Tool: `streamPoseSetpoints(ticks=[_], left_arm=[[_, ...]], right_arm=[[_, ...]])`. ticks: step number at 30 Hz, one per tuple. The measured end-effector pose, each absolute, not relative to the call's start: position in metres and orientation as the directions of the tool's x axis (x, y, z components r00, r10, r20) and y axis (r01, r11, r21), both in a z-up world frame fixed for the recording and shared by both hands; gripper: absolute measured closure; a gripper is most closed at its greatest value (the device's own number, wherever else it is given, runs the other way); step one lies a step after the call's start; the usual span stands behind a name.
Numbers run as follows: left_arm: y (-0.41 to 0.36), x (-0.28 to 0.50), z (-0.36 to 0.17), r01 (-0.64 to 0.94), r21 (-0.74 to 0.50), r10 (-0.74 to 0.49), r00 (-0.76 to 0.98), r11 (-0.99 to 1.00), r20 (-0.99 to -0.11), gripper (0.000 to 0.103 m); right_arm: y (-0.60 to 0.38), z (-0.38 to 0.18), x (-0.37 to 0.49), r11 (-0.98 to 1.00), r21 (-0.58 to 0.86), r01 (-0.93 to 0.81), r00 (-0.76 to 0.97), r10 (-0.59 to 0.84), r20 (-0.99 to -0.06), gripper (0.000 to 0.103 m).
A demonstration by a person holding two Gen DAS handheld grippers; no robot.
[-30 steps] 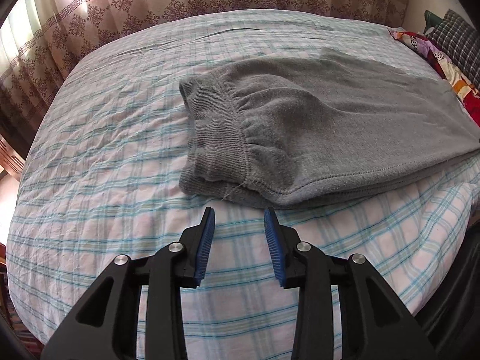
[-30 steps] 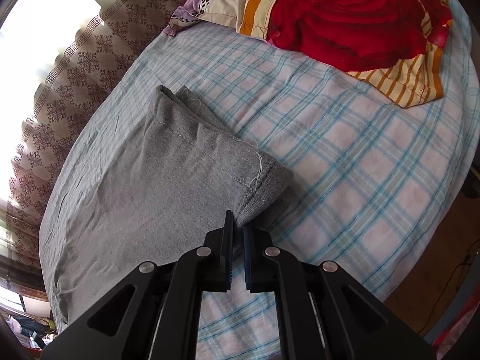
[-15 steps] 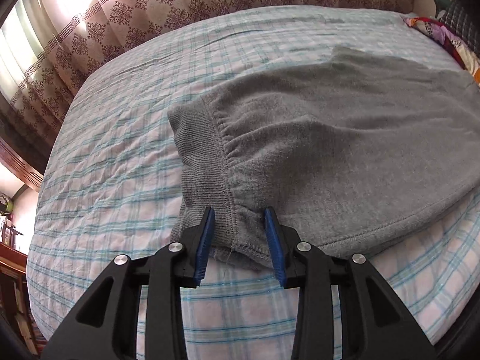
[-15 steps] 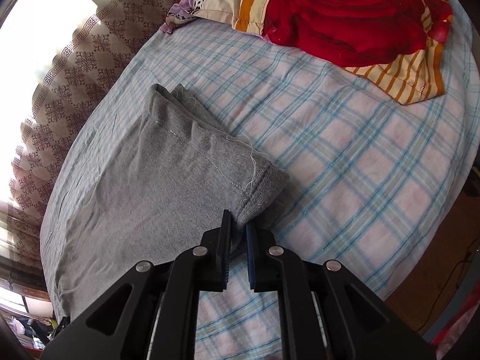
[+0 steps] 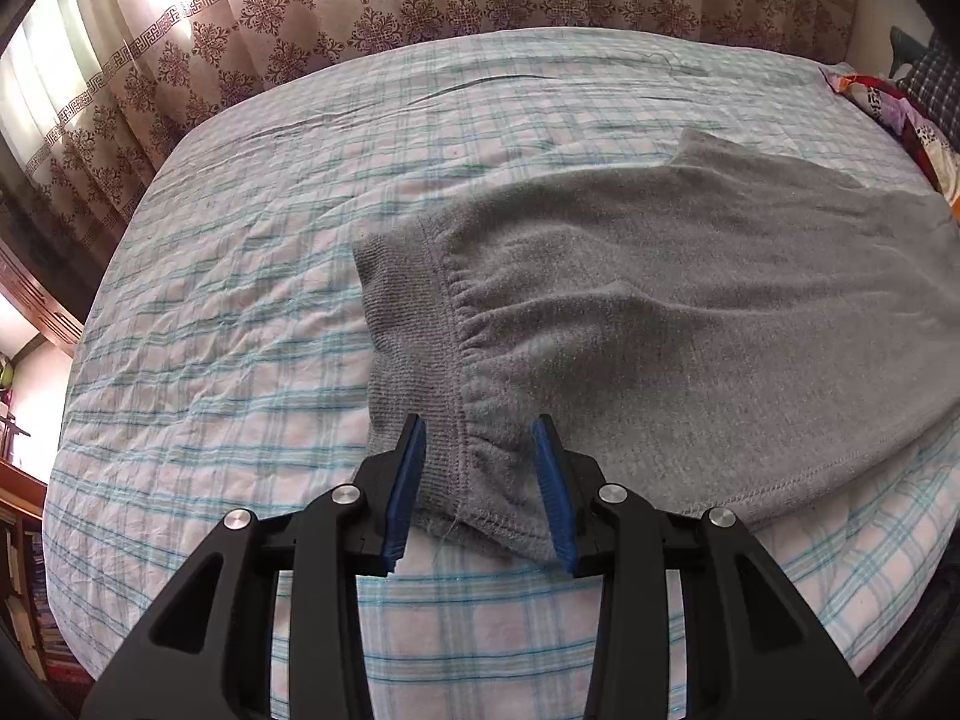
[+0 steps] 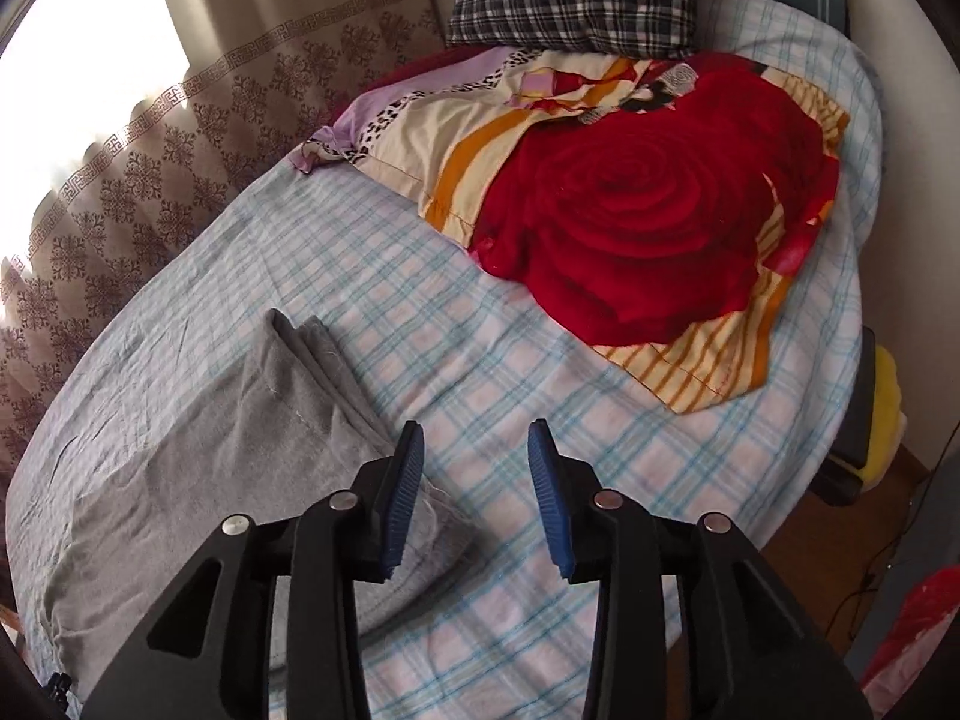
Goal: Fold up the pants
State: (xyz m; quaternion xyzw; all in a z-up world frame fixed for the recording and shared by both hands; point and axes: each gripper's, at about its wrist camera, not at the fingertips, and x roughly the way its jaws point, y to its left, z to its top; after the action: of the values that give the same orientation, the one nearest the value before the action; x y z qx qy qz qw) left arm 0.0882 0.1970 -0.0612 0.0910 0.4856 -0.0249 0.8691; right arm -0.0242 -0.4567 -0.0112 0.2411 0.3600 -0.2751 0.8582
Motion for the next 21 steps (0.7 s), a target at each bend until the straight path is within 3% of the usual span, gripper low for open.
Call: streamPoseSetpoints(ticks=[5, 11, 15, 16, 17, 21], left_arm=[[0.168, 0.101, -0.04, 0.163, 0.128, 0.011, 0.577, 0.978, -0.816, 0.061], [0.136, 0.136, -0.041, 0.186, 0.092, -0.036, 0.588, 0.978, -0.808, 0.057], [0.121, 0.166, -0.052, 0.176, 0.03, -0.076, 0.567, 0.984, -0.82, 0.057], [0.118, 0.174, -0.054, 0.172, 0.016, -0.085, 0.56, 0.985, -0.824, 0.057], [0.116, 0.18, -0.058, 0.168, 0.004, -0.091, 0.554, 0.986, -0.828, 0.057], [0.121, 0.211, -0.087, 0.117, 0.019, -0.044, 0.512, 0.993, -0.858, 0.057]], right_arm=[[-0.443, -0.009, 0.041, 0.812, 0.228, 0.537, 0.637, -0.213, -0.741, 0.056], [-0.428, -0.034, 0.121, 0.872, 0.232, 0.43, 0.618, -0.097, -0.78, 0.044], [-0.426, -0.064, 0.157, 0.878, 0.158, 0.453, 0.544, -0.132, -0.829, 0.04], [-0.426, -0.07, 0.162, 0.878, 0.152, 0.453, 0.533, -0.13, -0.836, 0.045], [-0.427, -0.075, 0.165, 0.88, 0.153, 0.45, 0.525, -0.122, -0.842, 0.063], [-0.429, -0.086, 0.169, 0.88, 0.117, 0.46, 0.519, -0.159, -0.84, 0.074]])
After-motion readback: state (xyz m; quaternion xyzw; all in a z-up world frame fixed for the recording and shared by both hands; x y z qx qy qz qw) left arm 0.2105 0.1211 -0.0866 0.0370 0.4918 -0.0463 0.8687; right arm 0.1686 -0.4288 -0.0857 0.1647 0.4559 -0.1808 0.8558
